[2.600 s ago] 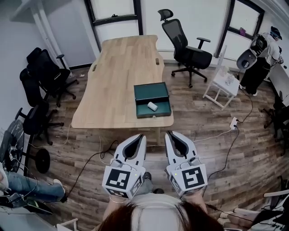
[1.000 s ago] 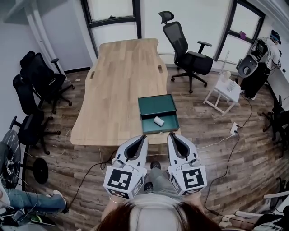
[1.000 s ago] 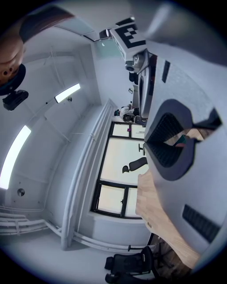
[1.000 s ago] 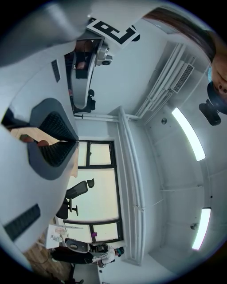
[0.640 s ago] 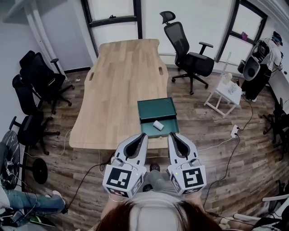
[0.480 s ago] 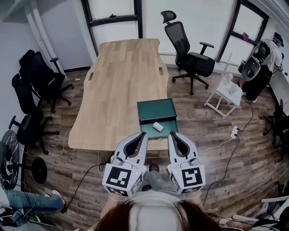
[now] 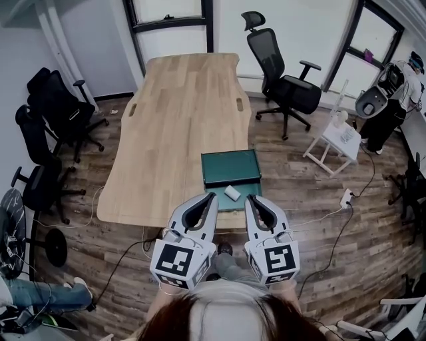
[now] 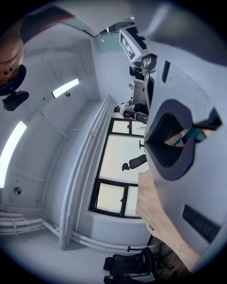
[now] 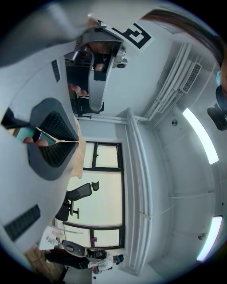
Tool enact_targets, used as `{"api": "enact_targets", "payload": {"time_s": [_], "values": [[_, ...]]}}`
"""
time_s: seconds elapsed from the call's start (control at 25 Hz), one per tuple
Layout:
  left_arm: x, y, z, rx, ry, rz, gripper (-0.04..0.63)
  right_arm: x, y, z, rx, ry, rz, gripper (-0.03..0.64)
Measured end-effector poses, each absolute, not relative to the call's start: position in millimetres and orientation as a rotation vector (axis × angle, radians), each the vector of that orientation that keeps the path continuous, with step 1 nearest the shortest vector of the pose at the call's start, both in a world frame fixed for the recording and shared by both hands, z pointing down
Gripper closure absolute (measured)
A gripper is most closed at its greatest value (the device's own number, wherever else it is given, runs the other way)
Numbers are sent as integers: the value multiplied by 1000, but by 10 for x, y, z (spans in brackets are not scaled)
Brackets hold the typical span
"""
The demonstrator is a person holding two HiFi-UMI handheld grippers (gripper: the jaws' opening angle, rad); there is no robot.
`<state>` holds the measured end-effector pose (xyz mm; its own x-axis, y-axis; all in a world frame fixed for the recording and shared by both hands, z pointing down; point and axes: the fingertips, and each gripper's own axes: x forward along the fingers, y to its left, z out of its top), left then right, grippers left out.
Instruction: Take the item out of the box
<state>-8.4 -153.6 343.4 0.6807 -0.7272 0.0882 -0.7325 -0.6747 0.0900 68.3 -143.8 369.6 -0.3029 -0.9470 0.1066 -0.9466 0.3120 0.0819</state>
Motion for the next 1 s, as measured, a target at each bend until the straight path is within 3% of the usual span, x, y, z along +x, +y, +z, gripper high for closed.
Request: {"api": "enact_targets", "payload": {"time_s": [1.0], "values": [[69, -2295, 3585, 2708, -1243, 124, 588, 676, -2280, 4449, 1470, -2373, 113, 588]]}}
